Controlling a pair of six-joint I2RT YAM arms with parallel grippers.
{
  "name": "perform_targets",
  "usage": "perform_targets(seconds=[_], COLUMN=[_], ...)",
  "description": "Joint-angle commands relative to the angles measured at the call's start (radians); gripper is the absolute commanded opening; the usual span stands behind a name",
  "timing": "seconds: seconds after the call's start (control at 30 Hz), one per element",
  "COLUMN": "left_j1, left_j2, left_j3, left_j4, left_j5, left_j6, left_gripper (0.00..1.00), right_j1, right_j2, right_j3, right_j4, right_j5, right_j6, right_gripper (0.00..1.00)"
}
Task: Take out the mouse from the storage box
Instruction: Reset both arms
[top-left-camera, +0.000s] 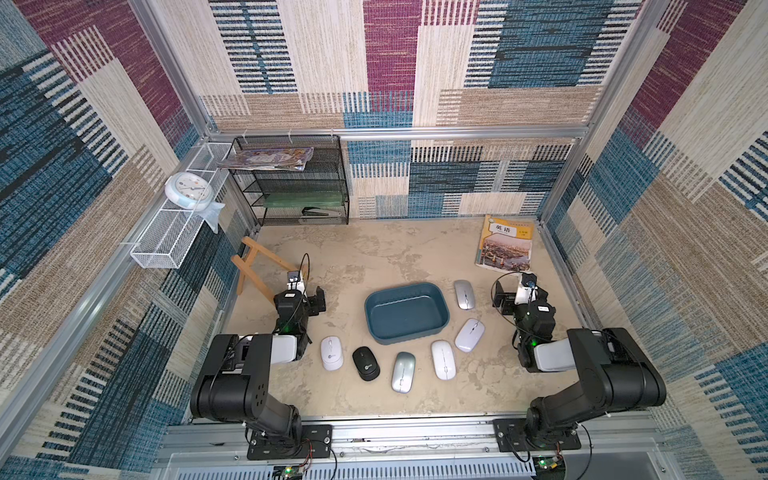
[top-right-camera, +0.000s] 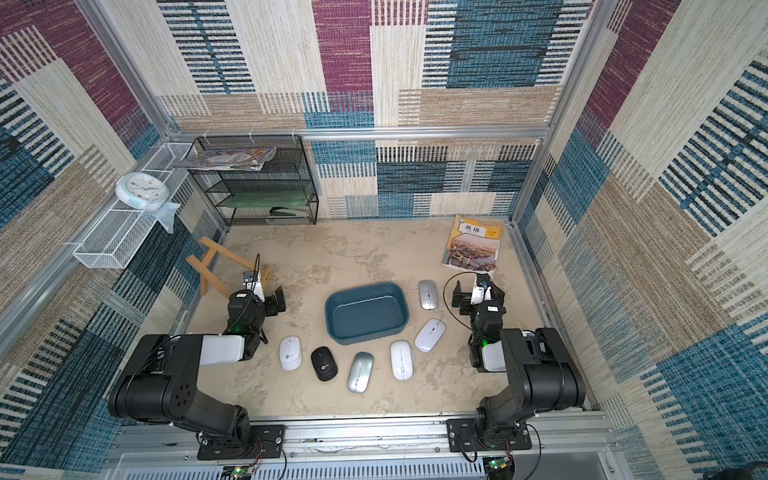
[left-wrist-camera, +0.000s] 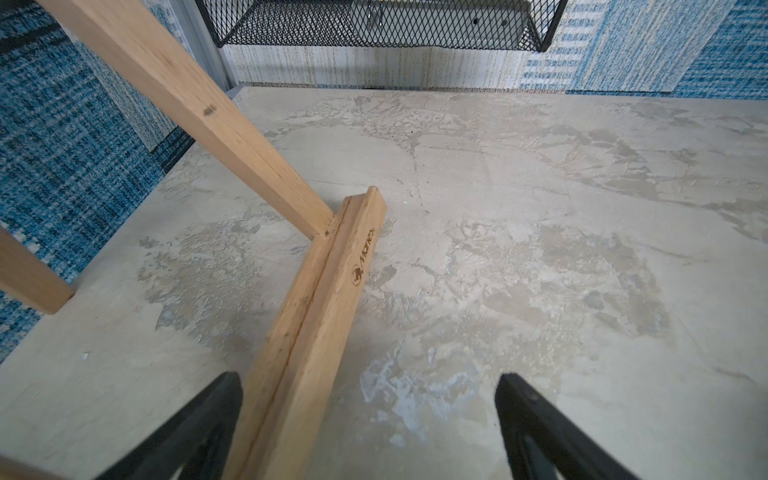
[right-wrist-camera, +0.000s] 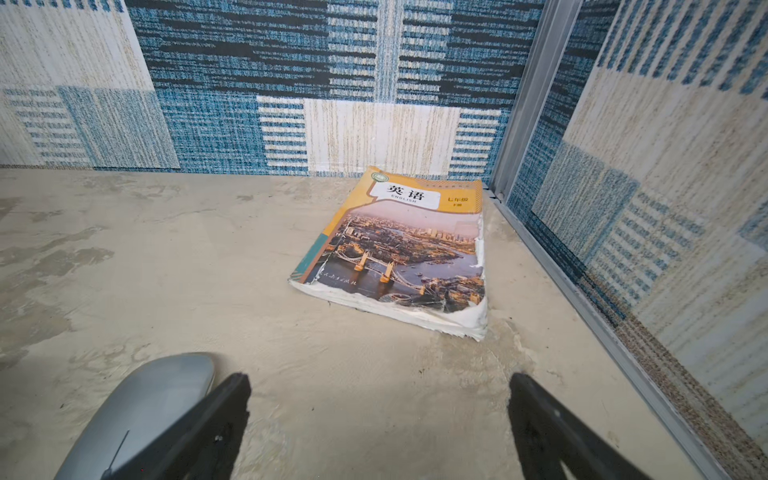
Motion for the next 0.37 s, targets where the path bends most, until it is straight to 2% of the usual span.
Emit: perform_targets(seconds=[0.0, 0.33], left_j1=[0.001, 0.016], left_j2=[-0.003, 0.004], left_j3=[0.005, 0.015], left_j4=[0.006, -0.004], left_j5=[0.0, 0.031], left_j6=[-0.008, -0.015], left_gripper=[0.99, 0.99], right_j1=[0.001, 0.0], right_j2=[-0.001, -0.002], right_j3=[0.004, 0.004], right_j4=[0.021, 0.021], right_j5=[-0.003, -0.003], right_j6=[0.011, 0.009], right_gripper=[0.99, 0.99])
